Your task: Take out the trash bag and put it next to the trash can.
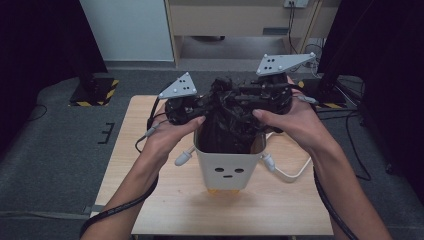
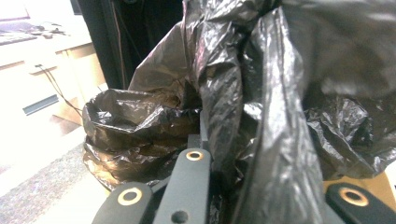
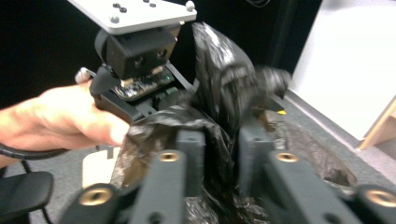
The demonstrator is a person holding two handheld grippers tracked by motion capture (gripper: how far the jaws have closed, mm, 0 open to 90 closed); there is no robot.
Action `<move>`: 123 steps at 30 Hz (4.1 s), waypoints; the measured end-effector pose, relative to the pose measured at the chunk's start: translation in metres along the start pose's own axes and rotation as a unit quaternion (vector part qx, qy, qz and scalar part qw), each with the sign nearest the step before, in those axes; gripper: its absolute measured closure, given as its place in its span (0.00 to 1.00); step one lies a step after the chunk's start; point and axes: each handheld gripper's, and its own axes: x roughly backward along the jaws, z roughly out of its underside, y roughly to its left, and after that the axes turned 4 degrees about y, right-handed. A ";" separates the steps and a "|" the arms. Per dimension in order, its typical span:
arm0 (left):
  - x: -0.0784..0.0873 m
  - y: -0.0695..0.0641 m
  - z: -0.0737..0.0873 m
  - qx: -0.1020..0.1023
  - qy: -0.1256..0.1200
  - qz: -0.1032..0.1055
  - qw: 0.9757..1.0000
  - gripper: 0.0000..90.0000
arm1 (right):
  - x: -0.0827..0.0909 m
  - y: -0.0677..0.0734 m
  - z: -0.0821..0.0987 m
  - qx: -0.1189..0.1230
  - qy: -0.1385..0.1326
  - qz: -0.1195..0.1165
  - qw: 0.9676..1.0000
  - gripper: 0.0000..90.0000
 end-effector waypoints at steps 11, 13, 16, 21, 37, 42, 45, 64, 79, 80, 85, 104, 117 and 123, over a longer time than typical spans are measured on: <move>0.008 0.003 -0.002 -0.002 -0.008 -0.008 1.000 0.99 | -0.001 -0.010 0.016 -0.016 0.019 0.053 0.998 0.30; 0.008 0.003 -0.002 0.000 -0.010 -0.006 1.000 0.99 | -0.002 -0.012 0.019 -0.021 0.024 0.052 0.998 0.29; 0.008 0.003 -0.003 0.000 -0.011 -0.002 1.000 0.99 | -0.006 -0.015 0.024 -0.029 0.035 0.040 0.998 0.29; 0.009 0.001 -0.006 0.002 -0.017 0.009 1.000 0.99 | -0.013 -0.015 0.027 -0.028 0.058 0.021 0.998 0.31; 0.010 -0.005 -0.014 0.006 -0.038 0.030 0.999 0.96 | -0.022 -0.009 0.027 -0.007 0.076 -0.027 0.997 0.86; 0.010 -0.004 -0.013 0.013 -0.037 0.028 0.999 0.88 | -0.021 -0.010 0.028 -0.006 0.081 -0.024 0.996 0.94; 0.011 -0.003 -0.012 0.020 -0.043 0.025 0.999 0.83 | -0.019 -0.012 0.028 -0.011 0.080 -0.026 0.996 0.95; -0.003 -0.008 -0.008 0.024 -0.022 0.038 0.999 0.48 | -0.005 -0.021 0.019 -0.036 0.038 -0.002 0.999 0.98; -0.009 -0.008 -0.004 0.004 -0.008 0.019 1.000 0.75 | -0.005 -0.018 0.011 -0.042 0.018 -0.003 0.999 0.98; -0.009 -0.008 -0.004 0.004 -0.008 0.018 1.000 0.78 | -0.005 -0.018 0.011 -0.042 0.018 -0.002 0.999 0.98; -0.007 -0.007 -0.003 -0.006 -0.012 0.010 1.000 0.94 | -0.004 -0.018 0.011 -0.044 0.016 -0.001 0.999 0.97; 0.001 0.000 -0.002 -0.005 -0.017 -0.006 1.000 0.99 | 0.010 -0.017 0.025 -0.022 0.050 0.028 0.998 0.57; -0.002 -0.004 -0.004 -0.002 -0.025 0.029 0.999 0.85 | 0.004 -0.024 0.025 -0.025 0.043 0.021 0.999 0.98; -0.004 -0.004 -0.003 0.000 -0.018 0.021 1.000 0.74 | 0.001 -0.023 0.020 -0.029 0.035 0.021 0.999 0.98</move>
